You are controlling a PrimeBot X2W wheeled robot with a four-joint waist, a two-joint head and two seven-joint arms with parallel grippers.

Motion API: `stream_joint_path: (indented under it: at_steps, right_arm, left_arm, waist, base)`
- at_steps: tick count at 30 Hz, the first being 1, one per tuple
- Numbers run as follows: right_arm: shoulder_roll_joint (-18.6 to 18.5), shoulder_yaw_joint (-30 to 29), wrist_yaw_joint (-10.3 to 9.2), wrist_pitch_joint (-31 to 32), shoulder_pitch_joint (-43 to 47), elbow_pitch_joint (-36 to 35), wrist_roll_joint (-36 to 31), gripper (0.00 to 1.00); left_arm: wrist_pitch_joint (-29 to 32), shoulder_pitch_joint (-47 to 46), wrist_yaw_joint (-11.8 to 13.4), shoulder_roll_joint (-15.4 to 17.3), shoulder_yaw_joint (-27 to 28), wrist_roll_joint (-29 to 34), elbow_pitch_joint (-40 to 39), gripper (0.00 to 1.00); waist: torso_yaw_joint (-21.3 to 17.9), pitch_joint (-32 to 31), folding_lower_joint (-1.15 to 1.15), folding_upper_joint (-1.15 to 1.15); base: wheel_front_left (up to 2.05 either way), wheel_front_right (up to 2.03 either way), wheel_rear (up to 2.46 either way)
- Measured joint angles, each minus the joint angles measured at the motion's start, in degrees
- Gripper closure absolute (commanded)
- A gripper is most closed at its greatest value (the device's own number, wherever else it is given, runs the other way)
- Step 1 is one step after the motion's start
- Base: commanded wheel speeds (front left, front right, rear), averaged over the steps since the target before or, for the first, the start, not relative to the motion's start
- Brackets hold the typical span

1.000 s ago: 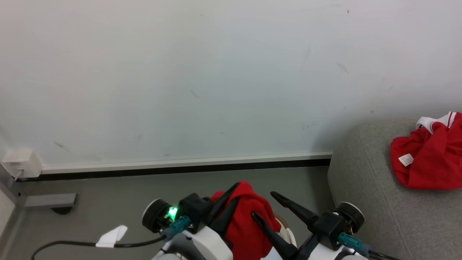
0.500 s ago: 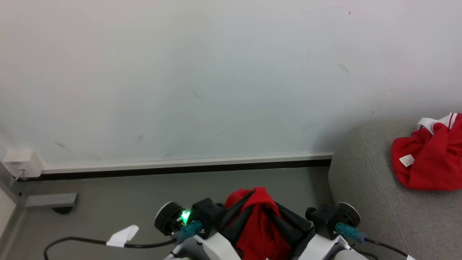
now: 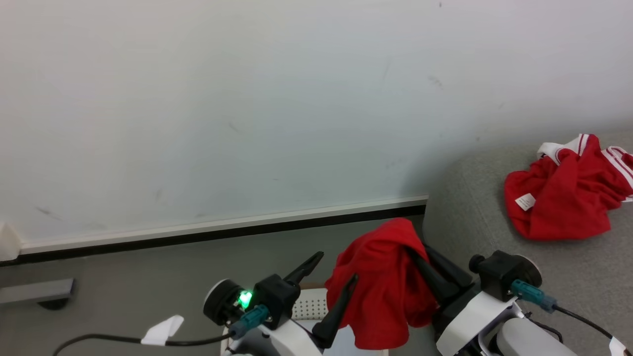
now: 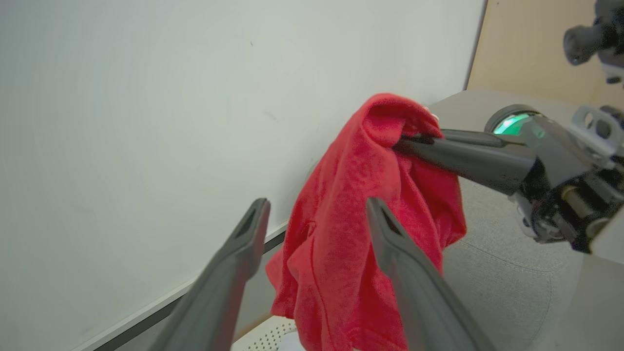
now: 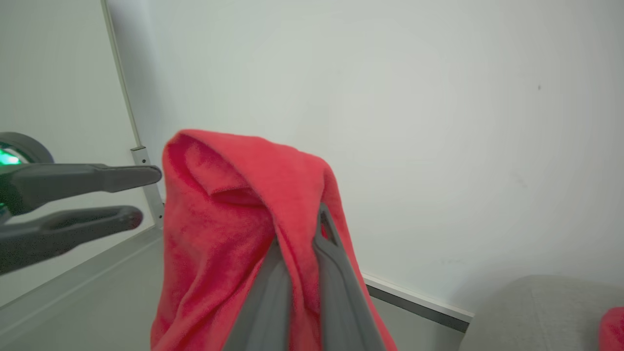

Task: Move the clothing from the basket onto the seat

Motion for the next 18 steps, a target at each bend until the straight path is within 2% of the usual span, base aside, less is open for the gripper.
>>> stream_joint_path:
  at_steps: [18]
  right_arm:
    - [-5.03,-7.16,0.00,-0.01,1.25,-4.37,-1.01,1.00]
  left_arm:
    - [-2.25,-0.87,-1.30,-2.58,-2.33,-0.05,3.09,0.00]
  waist:
    - [-13.42,2.46,0.00,0.00]
  base:
    - [0.00,0.00,0.00]
